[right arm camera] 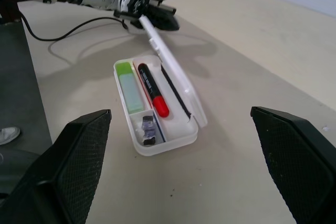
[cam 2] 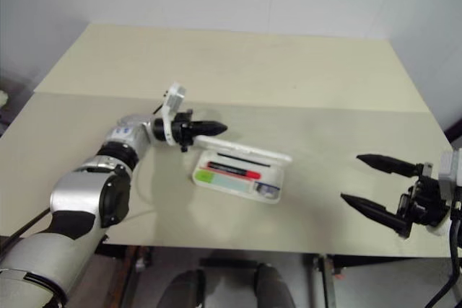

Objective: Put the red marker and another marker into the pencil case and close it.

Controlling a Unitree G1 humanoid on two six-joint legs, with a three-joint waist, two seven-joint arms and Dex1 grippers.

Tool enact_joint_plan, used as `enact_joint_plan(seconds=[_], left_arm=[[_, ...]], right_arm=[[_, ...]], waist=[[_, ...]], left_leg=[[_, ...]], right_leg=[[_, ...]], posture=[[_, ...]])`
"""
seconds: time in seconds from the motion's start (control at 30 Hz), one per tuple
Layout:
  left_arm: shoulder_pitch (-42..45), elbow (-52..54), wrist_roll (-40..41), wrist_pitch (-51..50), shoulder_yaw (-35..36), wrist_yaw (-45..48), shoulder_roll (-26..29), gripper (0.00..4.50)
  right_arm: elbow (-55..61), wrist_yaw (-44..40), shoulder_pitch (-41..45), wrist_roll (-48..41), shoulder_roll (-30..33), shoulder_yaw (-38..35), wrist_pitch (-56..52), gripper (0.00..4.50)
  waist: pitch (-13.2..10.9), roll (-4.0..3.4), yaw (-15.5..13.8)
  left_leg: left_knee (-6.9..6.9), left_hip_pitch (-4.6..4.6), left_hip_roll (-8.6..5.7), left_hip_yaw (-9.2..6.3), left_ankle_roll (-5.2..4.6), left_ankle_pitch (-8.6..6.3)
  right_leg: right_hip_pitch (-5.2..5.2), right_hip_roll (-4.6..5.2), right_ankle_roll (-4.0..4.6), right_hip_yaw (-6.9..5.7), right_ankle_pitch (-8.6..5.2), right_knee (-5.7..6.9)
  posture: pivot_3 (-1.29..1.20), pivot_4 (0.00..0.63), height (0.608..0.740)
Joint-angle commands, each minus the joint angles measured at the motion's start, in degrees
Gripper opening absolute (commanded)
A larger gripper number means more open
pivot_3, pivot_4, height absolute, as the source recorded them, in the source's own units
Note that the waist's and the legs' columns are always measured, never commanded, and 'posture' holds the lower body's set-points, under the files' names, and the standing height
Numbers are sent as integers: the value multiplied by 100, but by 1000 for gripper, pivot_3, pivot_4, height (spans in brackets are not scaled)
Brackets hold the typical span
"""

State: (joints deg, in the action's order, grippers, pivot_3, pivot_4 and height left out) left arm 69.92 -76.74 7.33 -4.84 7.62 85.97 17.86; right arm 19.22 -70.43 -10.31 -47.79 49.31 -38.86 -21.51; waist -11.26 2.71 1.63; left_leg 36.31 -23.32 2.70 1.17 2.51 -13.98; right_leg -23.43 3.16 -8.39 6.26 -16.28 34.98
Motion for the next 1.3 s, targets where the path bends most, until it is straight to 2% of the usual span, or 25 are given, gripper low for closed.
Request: enact_joint_plan(seconds=[0.03,0.23,0.63,0.83,1.3], left_arm=[[-149,235,-120,-12,-196,531,-46,16],[-456,550,-59,-24,-734,653,-102,16],[-1220,1743,773,-488,-2014,653,63,16],[-1355,1975,884,-488,-2297,653,135,16],[-1496,2452,675,-848,-2758,653,219,16]], right_arm=[[-247,-166,204,-68,83,-198,180,4500],[-1096,-662,707,396,344,52,685,4500],[-1839,-1087,1614,472,557,412,827,4500],[-1838,-933,1941,273,485,461,537,4500],[-1693,-768,1928,338,312,582,619,4500]], waist=[[0,0,0],[1,-2,-1],[6,-13,-26],[10,-20,-12],[13,-26,-18]], left_leg=[[-1,2,0,1,0,0],[3,2,-1,2,0,0],[11,4,-1,-1,0,0],[23,6,-2,-1,0,0],[69,5,-2,-8,-1,-2]], right_leg=[[1,0,0,1,0,0],[1,0,-1,4,1,3],[4,0,-4,8,0,14],[5,0,-3,9,0,25],[20,0,9,8,-7,42]], posture=[[0,150,740],[0,150,740],[0,150,740],[0,150,740],[0,150,740]])
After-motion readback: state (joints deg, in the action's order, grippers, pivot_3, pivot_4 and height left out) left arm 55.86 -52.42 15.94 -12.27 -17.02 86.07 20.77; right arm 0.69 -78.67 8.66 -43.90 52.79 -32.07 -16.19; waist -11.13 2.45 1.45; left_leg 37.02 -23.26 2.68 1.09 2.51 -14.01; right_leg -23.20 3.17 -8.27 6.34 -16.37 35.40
